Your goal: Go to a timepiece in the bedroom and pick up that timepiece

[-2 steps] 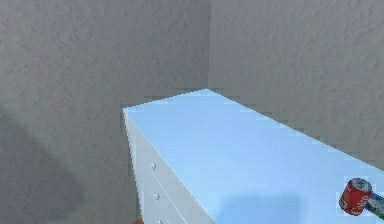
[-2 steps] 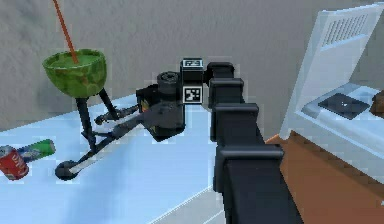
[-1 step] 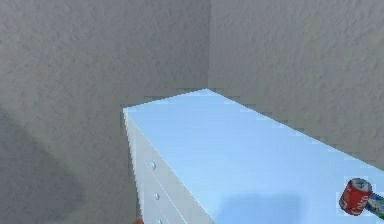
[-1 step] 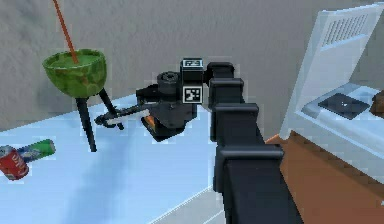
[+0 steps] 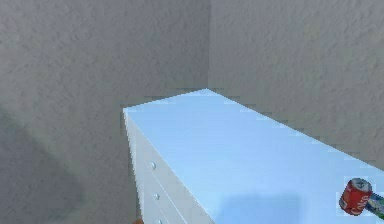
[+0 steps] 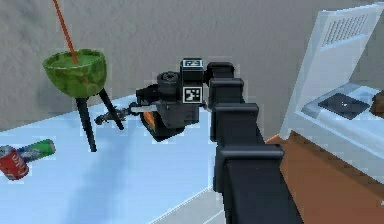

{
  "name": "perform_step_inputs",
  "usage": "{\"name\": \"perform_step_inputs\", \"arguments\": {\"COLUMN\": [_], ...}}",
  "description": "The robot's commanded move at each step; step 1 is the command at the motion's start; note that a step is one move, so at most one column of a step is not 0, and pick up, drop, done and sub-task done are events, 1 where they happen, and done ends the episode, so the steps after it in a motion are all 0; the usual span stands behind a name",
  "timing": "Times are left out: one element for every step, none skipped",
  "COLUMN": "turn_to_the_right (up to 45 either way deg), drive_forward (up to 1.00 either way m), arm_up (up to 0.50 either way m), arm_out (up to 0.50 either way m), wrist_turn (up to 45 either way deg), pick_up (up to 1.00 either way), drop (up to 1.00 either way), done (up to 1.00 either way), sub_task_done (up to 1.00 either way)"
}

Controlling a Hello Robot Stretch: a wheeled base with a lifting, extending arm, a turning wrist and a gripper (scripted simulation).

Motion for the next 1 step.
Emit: {"name": "perform_step_inputs", "arguments": {"turn_to_the_right": [0.0], "drive_forward": [0.00], "arm_up": [0.00], "arm_out": [0.00], "wrist_turn": [0.0], "pick_up": [1.00], "drop": [0.00], "done": [0.00], "sub_task_done": [0.00]}}
